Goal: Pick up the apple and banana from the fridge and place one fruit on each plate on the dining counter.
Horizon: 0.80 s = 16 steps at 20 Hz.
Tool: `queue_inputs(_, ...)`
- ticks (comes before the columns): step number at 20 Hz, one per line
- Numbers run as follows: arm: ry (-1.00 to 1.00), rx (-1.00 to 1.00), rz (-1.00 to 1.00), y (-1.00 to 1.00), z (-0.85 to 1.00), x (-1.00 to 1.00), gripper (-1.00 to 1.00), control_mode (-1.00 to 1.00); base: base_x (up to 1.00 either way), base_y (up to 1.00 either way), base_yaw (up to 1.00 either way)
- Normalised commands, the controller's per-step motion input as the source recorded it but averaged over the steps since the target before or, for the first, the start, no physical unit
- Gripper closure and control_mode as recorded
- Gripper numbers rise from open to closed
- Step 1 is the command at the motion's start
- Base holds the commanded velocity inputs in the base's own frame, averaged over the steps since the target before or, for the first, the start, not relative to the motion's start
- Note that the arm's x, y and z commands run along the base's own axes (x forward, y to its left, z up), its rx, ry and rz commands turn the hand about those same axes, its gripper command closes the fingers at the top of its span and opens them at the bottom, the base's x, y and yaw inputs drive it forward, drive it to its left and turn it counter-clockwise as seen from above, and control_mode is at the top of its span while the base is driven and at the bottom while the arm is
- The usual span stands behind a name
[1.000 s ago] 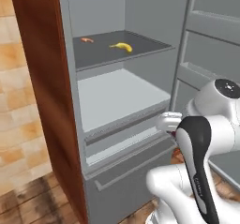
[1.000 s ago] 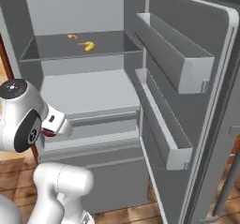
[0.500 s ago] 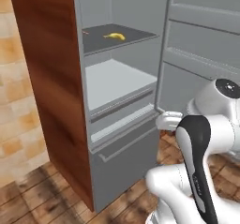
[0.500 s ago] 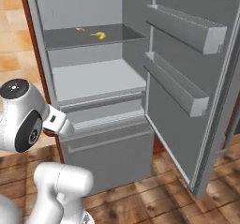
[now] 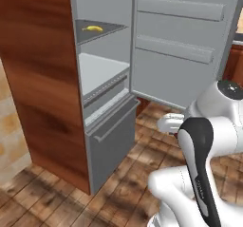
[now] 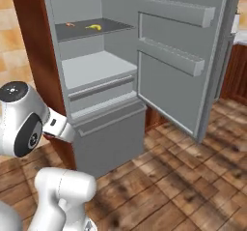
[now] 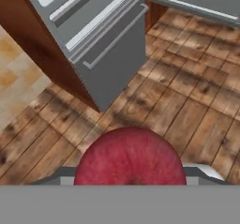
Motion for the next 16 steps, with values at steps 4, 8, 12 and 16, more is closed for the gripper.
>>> queue_inputs(4,0.00,0.00,0.00,0.00,0.00,0.00,1.00,1.00,-1.00,0.11,-0.42)
queue_inputs(8,0.00,0.00,0.00,0.00,0.00,0.00,1.00,1.00,-1.00,0.00,-0.44)
queue_inputs(12,0.00,0.00,0.00,0.00,0.00,0.00,1.00,1.00,-1.00,-0.08,-0.40)
queue_inputs(16,0.00,0.00,0.00,0.00,0.00,0.00,1.00,1.00,-1.00,-0.17,-0.34)
